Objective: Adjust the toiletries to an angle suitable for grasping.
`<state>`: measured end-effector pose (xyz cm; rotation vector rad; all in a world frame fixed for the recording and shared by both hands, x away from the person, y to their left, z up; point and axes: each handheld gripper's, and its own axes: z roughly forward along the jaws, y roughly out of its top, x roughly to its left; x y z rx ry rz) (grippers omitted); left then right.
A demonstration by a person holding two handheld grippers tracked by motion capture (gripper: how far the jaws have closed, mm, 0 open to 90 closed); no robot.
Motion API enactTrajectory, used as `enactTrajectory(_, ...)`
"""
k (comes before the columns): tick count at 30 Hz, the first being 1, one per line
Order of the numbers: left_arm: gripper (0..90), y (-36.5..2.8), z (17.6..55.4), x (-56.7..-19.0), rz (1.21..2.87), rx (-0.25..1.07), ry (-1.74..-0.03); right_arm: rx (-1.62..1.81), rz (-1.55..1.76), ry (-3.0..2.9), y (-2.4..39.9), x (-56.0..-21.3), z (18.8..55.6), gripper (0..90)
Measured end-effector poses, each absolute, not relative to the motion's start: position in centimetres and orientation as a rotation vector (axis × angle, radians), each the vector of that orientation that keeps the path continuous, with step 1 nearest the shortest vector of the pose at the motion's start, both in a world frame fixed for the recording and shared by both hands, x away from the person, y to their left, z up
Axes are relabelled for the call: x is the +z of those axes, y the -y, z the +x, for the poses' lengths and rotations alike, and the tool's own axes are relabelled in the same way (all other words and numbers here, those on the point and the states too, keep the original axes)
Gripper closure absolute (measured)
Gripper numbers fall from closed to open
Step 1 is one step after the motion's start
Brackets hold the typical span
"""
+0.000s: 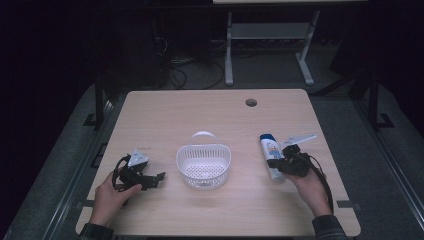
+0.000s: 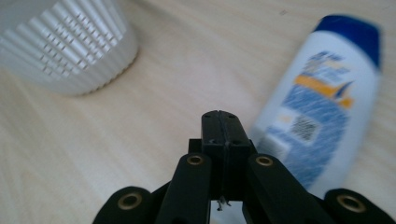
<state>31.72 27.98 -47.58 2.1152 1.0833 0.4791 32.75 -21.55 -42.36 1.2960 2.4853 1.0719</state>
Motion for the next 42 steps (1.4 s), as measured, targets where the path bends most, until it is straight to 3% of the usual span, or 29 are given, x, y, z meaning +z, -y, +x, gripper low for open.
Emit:
enactTrajectory(24, 12.9, -28.0, 31.7, -47.6, 2.117, 0.478, -1.085, 0.977, 1.533, -2.318, 25.2, -42.7, 41.2, 89.8)
enactTrajectory(42, 12.9, -28.0, 31.7, -47.5, 2.121, 0.478, -1.084, 0.924, 1.617, -2.288, 25.1, -45.1, 42.9, 89.8)
